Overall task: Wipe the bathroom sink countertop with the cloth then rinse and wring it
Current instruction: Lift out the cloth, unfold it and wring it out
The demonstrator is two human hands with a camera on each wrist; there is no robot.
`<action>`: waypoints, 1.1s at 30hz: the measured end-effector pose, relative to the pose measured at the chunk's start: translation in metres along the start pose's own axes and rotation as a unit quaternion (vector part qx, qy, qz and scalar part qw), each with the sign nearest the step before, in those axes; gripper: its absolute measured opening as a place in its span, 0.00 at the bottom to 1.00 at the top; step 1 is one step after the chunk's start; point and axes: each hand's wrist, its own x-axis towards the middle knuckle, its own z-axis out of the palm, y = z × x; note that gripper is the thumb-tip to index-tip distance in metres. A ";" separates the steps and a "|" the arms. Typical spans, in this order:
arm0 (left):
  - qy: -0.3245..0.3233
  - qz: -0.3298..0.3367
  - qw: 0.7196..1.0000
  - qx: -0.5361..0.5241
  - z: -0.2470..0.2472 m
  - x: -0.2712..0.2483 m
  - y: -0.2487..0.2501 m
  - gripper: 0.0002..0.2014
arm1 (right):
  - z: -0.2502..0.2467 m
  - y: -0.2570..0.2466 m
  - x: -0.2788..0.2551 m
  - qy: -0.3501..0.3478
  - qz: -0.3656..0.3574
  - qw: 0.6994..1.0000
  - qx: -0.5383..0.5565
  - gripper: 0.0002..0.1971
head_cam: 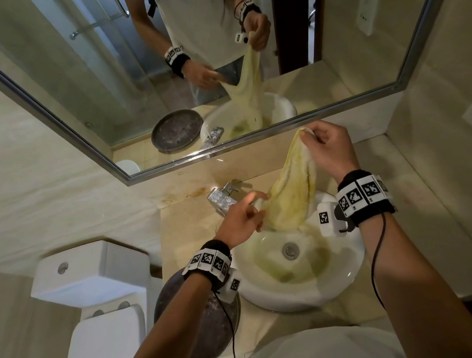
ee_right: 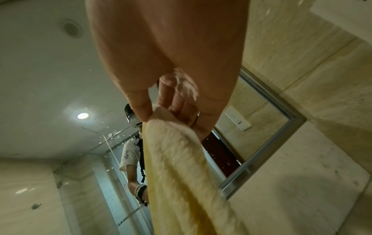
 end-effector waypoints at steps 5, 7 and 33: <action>-0.061 -0.019 0.997 -0.038 -0.007 0.004 0.035 0.04 | 0.005 0.009 0.000 -0.045 0.040 0.998 -0.028 0.03; -0.067 0.019 0.997 0.028 -0.008 0.006 0.040 0.05 | 0.007 0.012 0.000 -0.060 0.049 0.997 -0.026 0.01; 0.166 0.058 0.982 0.063 -0.036 -0.001 0.101 0.05 | 0.025 -0.002 -0.013 -0.320 -0.020 0.947 0.032 0.08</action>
